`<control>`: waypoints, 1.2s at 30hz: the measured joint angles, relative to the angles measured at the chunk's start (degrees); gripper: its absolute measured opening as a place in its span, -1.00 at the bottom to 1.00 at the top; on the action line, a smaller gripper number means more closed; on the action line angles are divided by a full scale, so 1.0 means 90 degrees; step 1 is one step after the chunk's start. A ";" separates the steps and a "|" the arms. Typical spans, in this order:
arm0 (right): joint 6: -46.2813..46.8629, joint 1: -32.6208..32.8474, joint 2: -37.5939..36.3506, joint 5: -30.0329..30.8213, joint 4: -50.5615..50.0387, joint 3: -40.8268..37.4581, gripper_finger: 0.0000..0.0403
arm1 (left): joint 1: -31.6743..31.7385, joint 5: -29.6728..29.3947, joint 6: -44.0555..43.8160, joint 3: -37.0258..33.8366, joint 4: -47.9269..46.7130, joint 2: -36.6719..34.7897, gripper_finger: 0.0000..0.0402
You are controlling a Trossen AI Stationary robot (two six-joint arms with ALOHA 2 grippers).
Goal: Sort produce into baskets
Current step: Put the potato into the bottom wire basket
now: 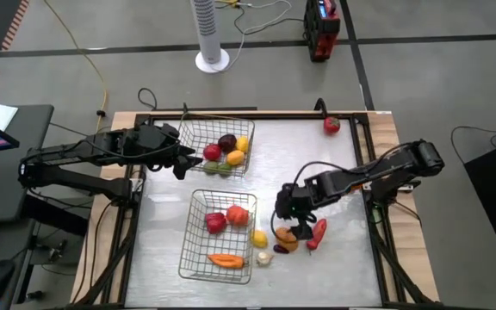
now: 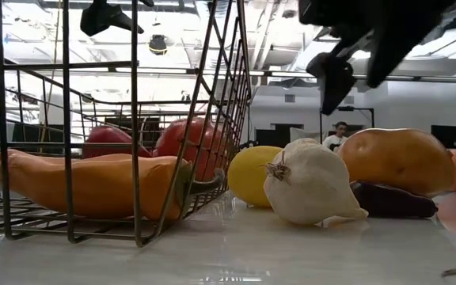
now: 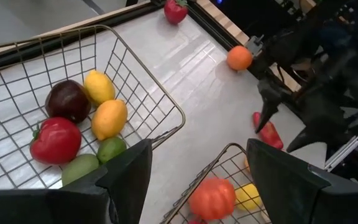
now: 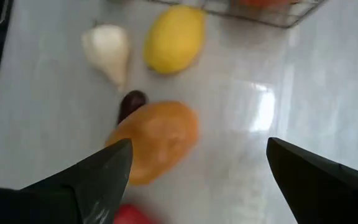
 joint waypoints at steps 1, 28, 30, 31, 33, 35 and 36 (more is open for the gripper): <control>0.0021 0.0106 0.0000 0.0002 0.0009 -0.0016 0.97 | 0.0000 -0.0017 -0.0017 0.0000 -0.0002 0.0001 0.24; 0.4535 0.1493 0.1399 0.1715 0.0331 -0.0027 0.91 | 0.0002 -0.0032 0.2018 -0.0002 0.0700 -0.1149 0.24; 0.4536 0.1458 0.1501 0.1639 0.0346 -0.0027 0.83 | 0.0000 -0.0036 0.2187 -0.0002 0.0691 -0.1285 0.24; 0.4531 0.1448 0.1544 0.1584 0.0353 -0.0027 0.77 | 0.0002 -0.0049 0.2243 -0.0002 0.0693 -0.1339 0.24; 0.4463 0.1399 0.1561 0.1518 0.0369 -0.0027 0.65 | 0.0000 -0.0159 0.2348 -0.0002 0.0687 -0.1426 0.24; 0.4325 0.1322 0.1554 0.1509 0.0391 -0.0022 0.55 | 0.0000 -0.0310 0.2423 -0.0002 0.0690 -0.1440 0.24; 0.4227 0.1270 0.1540 0.1502 0.0352 0.0000 0.52 | 0.0000 -0.0370 0.2433 -0.0002 0.0687 -0.1440 0.24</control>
